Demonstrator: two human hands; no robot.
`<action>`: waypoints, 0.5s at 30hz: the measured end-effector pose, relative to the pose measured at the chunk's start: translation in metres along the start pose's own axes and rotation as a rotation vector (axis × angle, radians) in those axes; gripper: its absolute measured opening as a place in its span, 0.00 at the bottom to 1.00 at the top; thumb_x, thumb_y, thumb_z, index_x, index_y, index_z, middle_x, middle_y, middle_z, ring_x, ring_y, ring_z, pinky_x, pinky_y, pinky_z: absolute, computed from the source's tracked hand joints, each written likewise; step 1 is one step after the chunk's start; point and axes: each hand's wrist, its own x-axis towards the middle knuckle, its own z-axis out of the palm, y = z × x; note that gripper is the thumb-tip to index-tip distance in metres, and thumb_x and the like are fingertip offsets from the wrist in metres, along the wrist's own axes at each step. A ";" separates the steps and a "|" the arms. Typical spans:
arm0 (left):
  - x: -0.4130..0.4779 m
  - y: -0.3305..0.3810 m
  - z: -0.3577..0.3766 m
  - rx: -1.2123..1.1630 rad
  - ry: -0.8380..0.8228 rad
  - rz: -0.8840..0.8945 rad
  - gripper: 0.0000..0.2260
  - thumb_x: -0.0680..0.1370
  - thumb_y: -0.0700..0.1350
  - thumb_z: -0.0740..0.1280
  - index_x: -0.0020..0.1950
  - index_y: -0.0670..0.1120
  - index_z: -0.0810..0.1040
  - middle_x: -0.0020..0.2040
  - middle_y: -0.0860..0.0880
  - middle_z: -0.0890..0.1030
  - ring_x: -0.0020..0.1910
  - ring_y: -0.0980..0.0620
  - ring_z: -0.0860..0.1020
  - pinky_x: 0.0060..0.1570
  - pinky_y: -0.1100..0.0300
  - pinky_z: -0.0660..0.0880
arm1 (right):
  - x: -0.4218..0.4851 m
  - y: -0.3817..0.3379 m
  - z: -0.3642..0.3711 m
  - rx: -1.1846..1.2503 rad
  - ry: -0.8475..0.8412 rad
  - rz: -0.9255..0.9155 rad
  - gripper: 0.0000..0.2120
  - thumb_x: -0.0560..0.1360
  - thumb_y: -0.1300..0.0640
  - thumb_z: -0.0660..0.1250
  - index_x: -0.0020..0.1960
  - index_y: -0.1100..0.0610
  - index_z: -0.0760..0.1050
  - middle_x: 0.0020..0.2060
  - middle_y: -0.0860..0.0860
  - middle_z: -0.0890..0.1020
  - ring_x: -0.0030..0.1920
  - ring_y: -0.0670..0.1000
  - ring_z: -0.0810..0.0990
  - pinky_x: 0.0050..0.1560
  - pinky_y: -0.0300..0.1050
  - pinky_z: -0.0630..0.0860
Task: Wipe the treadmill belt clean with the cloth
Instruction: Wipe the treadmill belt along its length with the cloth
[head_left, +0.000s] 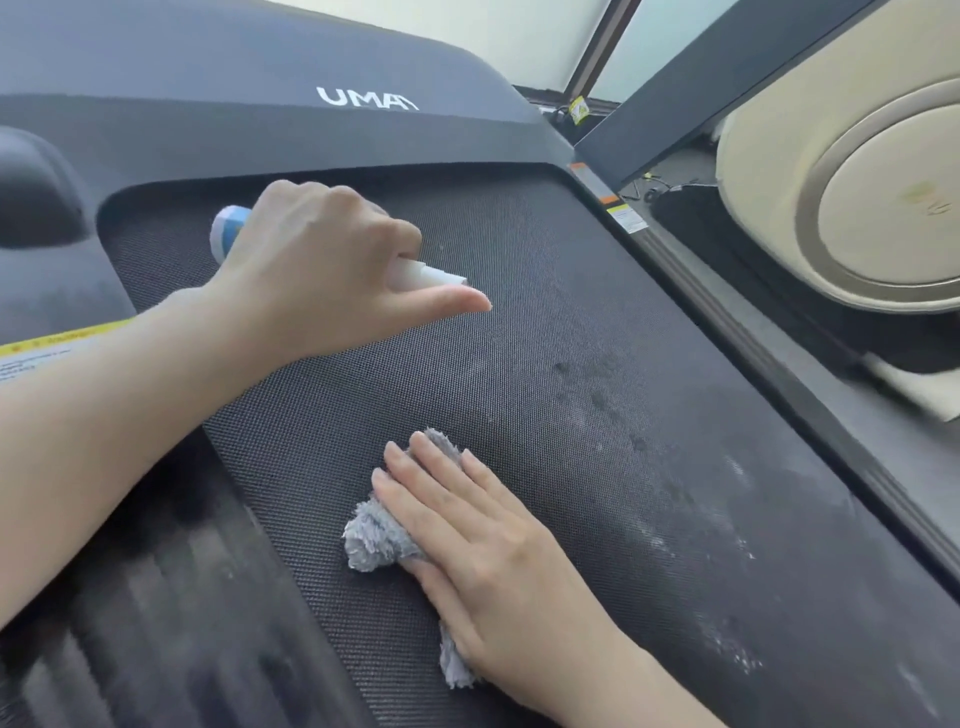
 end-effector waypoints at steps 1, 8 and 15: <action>0.000 0.000 0.000 0.004 0.003 0.006 0.32 0.69 0.76 0.49 0.26 0.48 0.64 0.24 0.51 0.71 0.26 0.45 0.70 0.31 0.60 0.58 | 0.001 0.004 0.000 -0.003 0.003 0.015 0.22 0.80 0.54 0.55 0.72 0.55 0.63 0.73 0.49 0.64 0.75 0.47 0.54 0.72 0.48 0.59; 0.003 0.003 0.004 0.002 -0.014 0.020 0.34 0.69 0.76 0.47 0.26 0.47 0.68 0.26 0.50 0.74 0.27 0.45 0.73 0.32 0.59 0.61 | 0.010 0.030 -0.002 -0.032 0.007 0.075 0.22 0.80 0.54 0.53 0.73 0.56 0.62 0.73 0.50 0.63 0.75 0.47 0.54 0.74 0.47 0.56; 0.004 0.004 0.005 0.049 -0.017 0.063 0.32 0.69 0.76 0.48 0.25 0.49 0.63 0.24 0.52 0.71 0.24 0.46 0.71 0.30 0.63 0.55 | 0.029 0.113 -0.012 0.067 0.033 0.303 0.22 0.80 0.57 0.54 0.73 0.55 0.60 0.74 0.48 0.61 0.75 0.45 0.52 0.75 0.50 0.52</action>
